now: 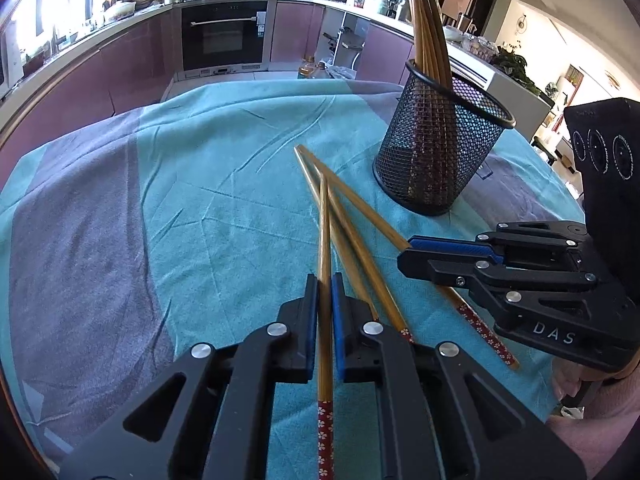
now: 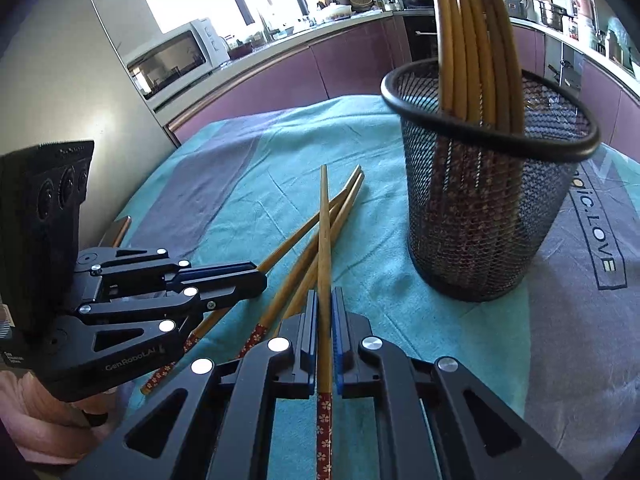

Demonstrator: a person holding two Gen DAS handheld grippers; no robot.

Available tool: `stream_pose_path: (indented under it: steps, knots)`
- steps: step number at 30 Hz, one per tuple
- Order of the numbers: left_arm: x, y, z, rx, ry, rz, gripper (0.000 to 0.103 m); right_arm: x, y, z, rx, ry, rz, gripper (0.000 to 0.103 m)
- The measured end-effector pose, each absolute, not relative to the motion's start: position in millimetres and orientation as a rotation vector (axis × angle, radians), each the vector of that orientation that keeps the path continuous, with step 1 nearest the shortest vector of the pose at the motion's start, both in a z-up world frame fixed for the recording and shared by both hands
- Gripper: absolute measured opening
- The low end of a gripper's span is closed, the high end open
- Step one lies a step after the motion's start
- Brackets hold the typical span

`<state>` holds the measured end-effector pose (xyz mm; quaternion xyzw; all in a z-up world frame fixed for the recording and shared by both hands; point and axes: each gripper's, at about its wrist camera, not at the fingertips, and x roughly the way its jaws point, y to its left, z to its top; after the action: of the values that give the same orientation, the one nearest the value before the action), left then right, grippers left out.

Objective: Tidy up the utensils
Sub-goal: 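Lift the left tool's chopstick upright toward the mesh cup while the right tool carries its own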

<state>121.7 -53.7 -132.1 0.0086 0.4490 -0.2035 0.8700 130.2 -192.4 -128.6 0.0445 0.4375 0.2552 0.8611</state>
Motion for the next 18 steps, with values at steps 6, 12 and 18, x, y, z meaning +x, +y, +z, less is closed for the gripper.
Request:
stream_pose_path:
  steps: [6, 12, 18]
  knots:
    - [114, -52, -117, 0.012, 0.895, -0.432, 0.008, 122, -198, -117, 0.101, 0.878, 0.553, 0.006]
    - [106, -50, -103, 0.001, 0.858, -0.451, 0.008, 112, -204, -102, 0.103, 0.828, 0.563, 0.006]
    - [97, -43, -85, -0.022, 0.817, -0.483, 0.008, 103, -214, -87, 0.114, 0.780, 0.566, 0.006]
